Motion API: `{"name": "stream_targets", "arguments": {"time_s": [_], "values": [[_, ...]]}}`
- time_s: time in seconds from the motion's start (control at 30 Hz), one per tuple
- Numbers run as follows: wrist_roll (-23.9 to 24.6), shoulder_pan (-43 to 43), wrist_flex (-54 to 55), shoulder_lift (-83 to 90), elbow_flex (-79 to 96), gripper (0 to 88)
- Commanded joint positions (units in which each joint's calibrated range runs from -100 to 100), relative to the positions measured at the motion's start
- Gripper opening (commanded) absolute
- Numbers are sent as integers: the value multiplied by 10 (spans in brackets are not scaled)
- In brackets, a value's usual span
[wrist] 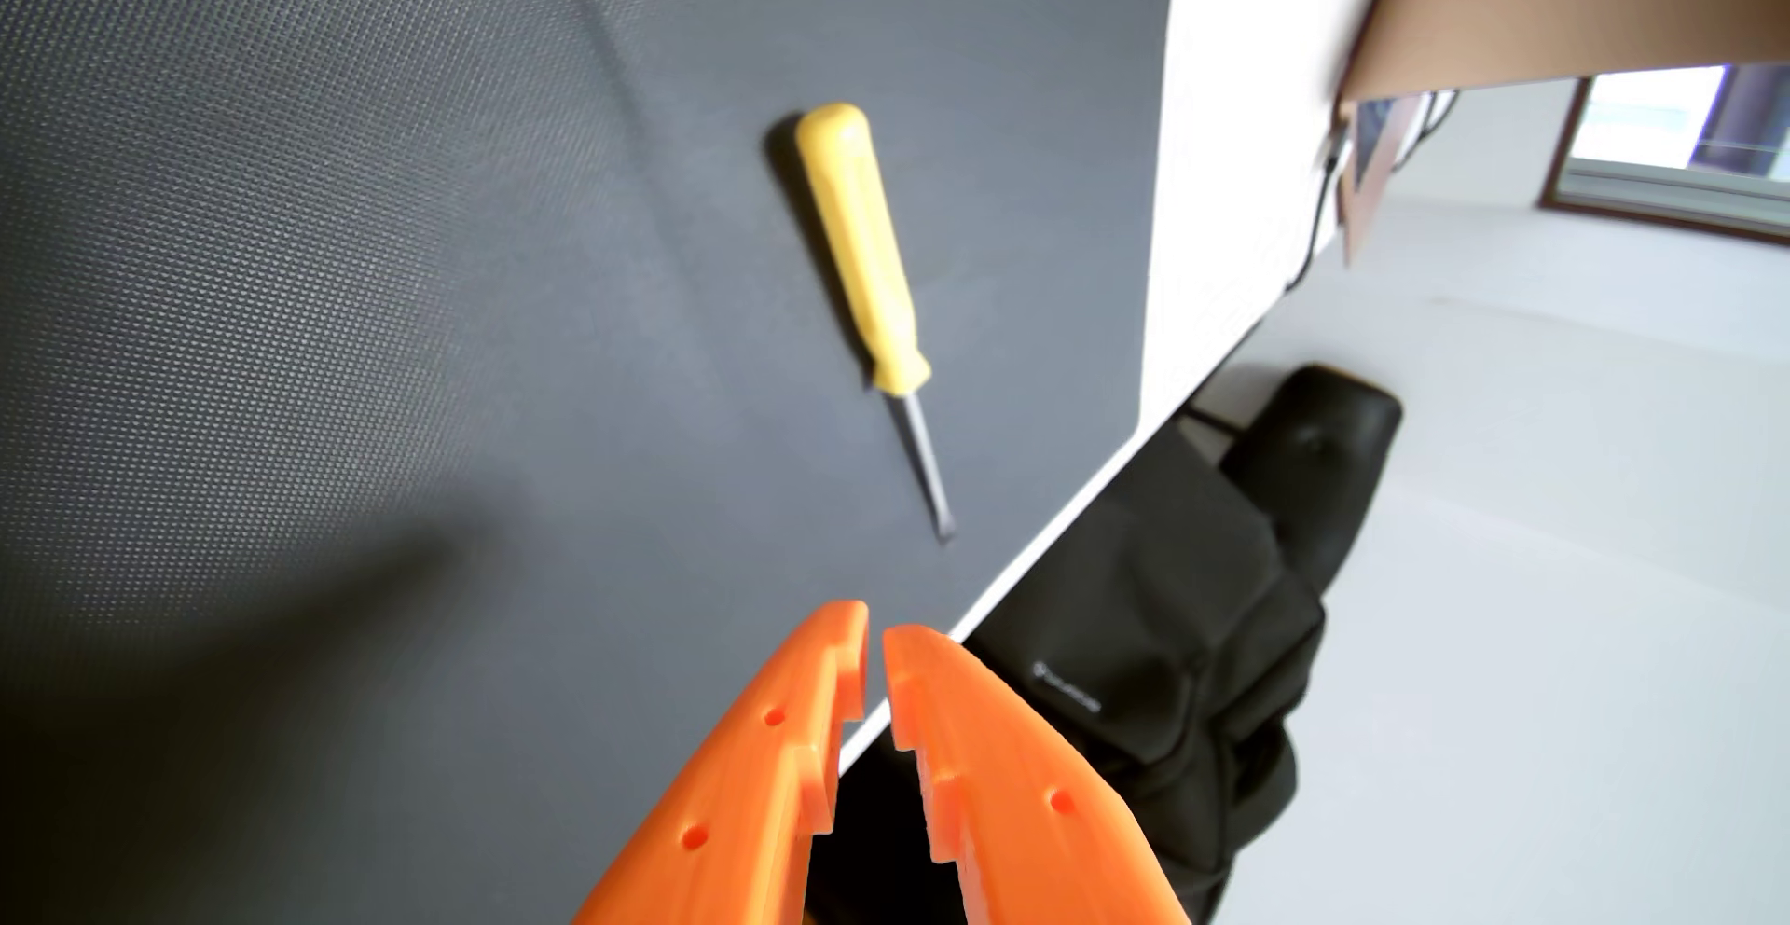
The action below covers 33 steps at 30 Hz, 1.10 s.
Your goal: Grab the yellow screwdriver
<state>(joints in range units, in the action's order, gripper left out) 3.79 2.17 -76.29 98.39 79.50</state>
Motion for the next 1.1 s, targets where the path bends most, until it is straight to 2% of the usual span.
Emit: {"name": "stream_targets", "arguments": {"time_s": [0.0,0.23,0.77,1.07], "values": [[-1,-4,3,-28,-35,13],[-4,-3,10,-143,-104,12],[-16,2,176,-363,-117,14],[-16,2,224,-494,-168,13]]}}
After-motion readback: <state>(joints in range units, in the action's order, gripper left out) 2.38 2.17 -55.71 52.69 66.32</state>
